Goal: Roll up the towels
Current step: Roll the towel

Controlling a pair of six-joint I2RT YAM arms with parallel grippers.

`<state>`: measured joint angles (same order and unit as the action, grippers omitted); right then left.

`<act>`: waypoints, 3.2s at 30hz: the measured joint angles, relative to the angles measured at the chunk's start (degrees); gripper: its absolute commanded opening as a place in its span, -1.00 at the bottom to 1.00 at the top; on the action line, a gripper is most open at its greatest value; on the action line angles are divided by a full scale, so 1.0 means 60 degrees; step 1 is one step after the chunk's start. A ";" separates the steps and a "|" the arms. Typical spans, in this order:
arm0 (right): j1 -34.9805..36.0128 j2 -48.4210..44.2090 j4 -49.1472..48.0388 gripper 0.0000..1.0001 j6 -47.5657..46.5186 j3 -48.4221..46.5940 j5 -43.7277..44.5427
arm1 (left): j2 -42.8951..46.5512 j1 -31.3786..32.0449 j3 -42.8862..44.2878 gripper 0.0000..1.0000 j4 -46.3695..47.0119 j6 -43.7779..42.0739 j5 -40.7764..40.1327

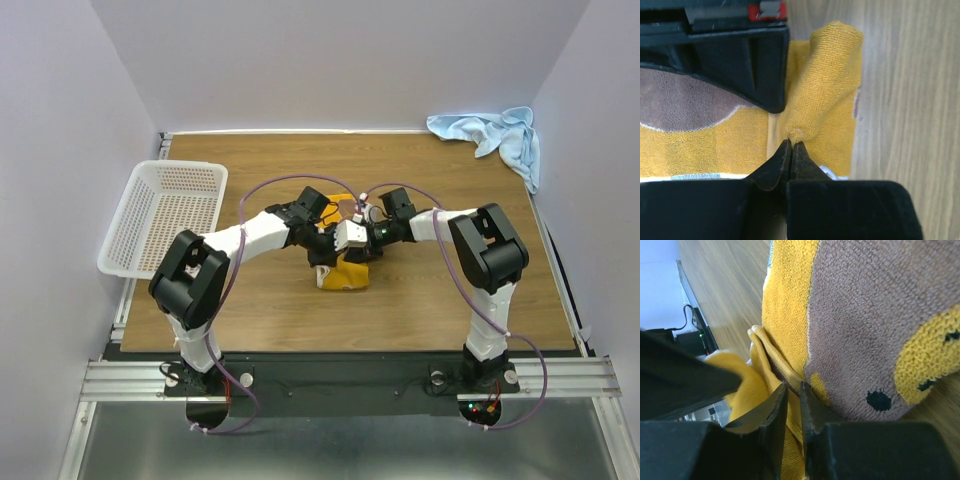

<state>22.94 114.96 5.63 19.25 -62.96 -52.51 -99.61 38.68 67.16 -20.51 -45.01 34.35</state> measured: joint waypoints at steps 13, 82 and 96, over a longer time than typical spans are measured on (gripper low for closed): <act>-0.0361 -0.0925 0.0987 0.21 -0.0608 -0.0594 0.0812 | -0.0674 -0.0342 0.0047 -0.96 0.0455 0.0095 0.0033; -0.0080 0.0408 0.2452 -0.63 -0.2302 -0.1133 0.0470 | 0.2055 0.2539 -0.4513 0.27 0.5362 -0.2033 -0.5264; -0.0062 0.0393 0.2565 -0.27 -0.2306 -0.1195 0.0452 | 0.1082 0.2401 -0.3432 -0.80 0.3840 -0.2149 -0.4572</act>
<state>22.57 117.32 21.02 5.41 -70.13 -49.80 -93.12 53.08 46.57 2.52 -57.91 6.92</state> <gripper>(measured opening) 0.270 0.244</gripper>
